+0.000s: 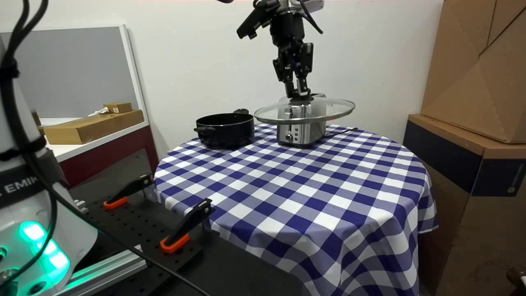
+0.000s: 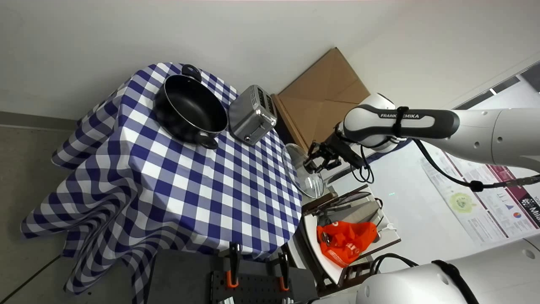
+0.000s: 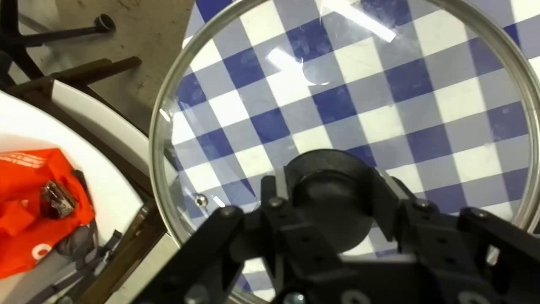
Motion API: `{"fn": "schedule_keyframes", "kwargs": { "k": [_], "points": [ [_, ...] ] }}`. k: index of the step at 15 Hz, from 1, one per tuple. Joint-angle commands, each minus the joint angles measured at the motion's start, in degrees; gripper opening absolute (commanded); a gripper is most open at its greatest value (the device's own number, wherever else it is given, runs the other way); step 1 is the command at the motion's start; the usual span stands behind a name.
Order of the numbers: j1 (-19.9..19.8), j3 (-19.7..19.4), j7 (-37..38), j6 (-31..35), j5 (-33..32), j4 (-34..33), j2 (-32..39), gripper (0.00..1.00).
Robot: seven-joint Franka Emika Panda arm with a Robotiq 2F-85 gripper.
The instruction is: Remove the glass lid from the black pot
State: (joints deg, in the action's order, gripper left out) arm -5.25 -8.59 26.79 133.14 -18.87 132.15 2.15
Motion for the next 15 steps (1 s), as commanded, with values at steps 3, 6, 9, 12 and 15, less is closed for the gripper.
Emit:
{"fn": "schedule_keyframes", "kwargs": {
  "k": [3,6,9,12,15],
  "points": [
    [-3.6,-2.7,-1.0,4.3,1.1,-1.3,7.1,0.23],
    [-3.1,-3.5,-0.9,6.7,0.0,-2.6,12.7,0.23],
    [-2.2,-4.0,-1.0,8.5,0.3,-5.0,19.1,0.23],
    [-0.7,-4.2,-2.0,9.9,0.3,-7.6,24.8,0.23],
    [0.9,-3.6,-3.5,11.0,1.4,-9.5,28.8,0.23]
  ]
}}
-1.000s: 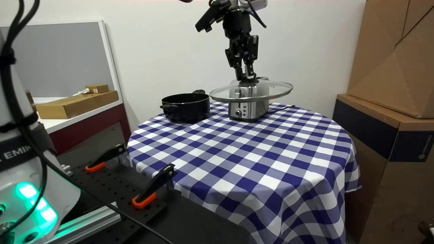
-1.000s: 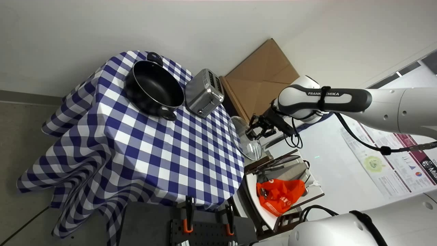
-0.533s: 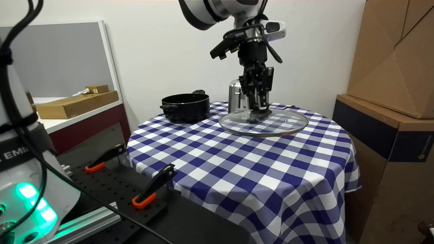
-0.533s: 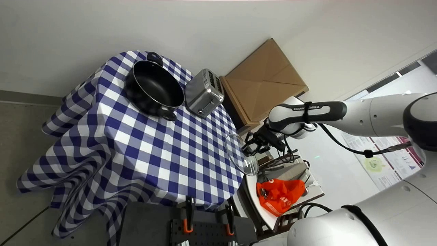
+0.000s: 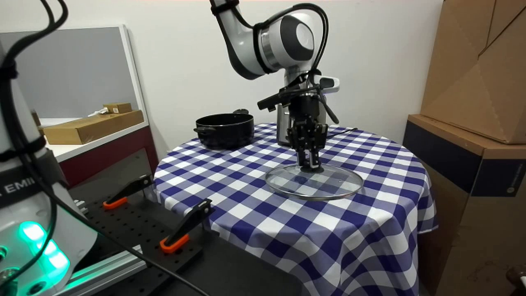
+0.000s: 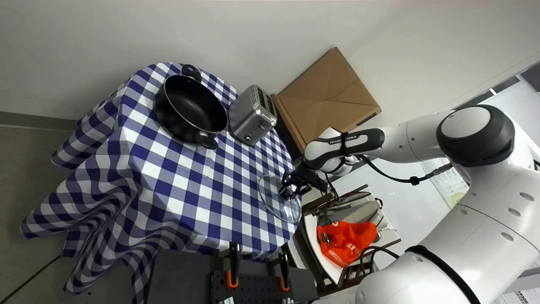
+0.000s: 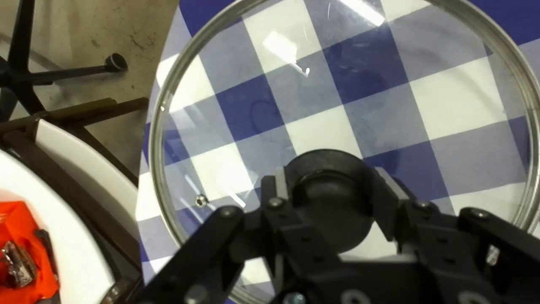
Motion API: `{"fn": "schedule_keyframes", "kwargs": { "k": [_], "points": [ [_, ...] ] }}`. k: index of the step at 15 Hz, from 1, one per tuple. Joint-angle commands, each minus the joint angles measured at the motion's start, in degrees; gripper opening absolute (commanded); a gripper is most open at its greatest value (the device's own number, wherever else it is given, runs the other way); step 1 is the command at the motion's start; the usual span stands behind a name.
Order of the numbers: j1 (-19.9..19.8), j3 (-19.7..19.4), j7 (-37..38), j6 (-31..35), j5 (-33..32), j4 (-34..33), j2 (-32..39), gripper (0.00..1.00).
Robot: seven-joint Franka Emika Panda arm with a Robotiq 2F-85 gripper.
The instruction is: Remove the glass lid from the black pot
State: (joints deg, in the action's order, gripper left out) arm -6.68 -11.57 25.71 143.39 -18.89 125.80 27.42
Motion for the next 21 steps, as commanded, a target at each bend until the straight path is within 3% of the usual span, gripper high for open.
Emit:
{"fn": "schedule_keyframes", "kwargs": {
  "k": [1,6,7,8,12,17,21],
  "points": [
    [3.3,-0.5,-2.4,1.1,1.4,-2.9,3.8,0.23],
    [5.5,-0.2,-4.1,1.0,1.6,-1.9,3.8,0.23],
    [5.7,-0.2,-4.4,0.7,1.9,-1.5,3.5,0.73],
    [5.6,0.0,-4.8,0.3,2.3,-1.1,3.1,0.74],
    [4.4,1.8,-8.1,-1.1,7.1,3.1,-1.5,0.99],
    [6.6,2.9,-9.5,-8.1,9.1,11.5,-13.7,1.0],
    [9.4,6.8,-8.8,-16.8,6.9,17.1,-25.1,1.0]
  ]
}}
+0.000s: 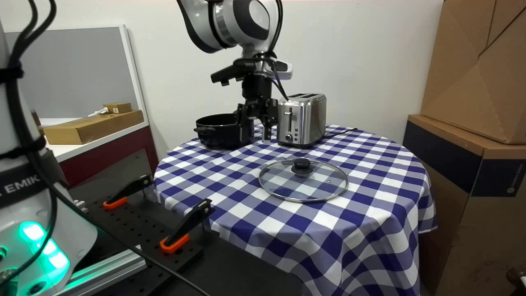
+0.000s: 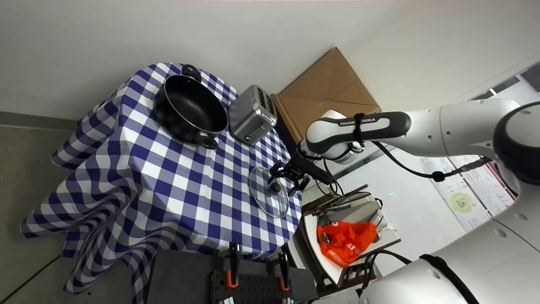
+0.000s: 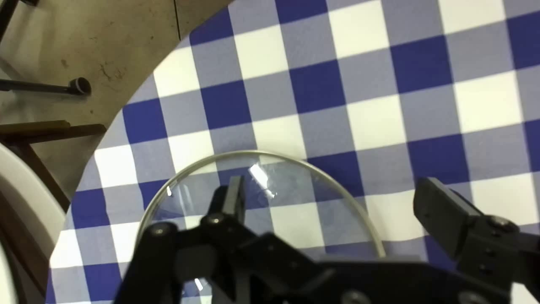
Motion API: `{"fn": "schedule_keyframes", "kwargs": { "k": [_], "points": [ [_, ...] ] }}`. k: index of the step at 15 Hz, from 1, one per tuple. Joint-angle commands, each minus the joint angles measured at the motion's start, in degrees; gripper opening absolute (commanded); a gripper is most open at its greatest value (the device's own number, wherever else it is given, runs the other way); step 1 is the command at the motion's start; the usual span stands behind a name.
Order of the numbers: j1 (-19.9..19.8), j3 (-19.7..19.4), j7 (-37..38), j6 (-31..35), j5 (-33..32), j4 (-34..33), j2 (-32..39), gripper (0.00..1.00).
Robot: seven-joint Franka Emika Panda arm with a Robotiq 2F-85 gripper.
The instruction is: Remove the glass lid from the black pot
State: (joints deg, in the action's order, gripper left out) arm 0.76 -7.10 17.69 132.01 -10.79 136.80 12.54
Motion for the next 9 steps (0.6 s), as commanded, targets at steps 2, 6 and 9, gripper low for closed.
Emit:
{"fn": "schedule_keyframes", "kwargs": {
  "k": [2,6,9],
  "points": [
    [3.5,5.5,-0.2,-9.0,-2.8,8.9,-16.2,1.0],
    [3.6,9.7,0.0,-9.9,-2.0,8.1,-17.6,1.0],
    [4.8,12.4,-0.1,-10.9,-2.2,10.8,-23.4,1.0]
  ]
}}
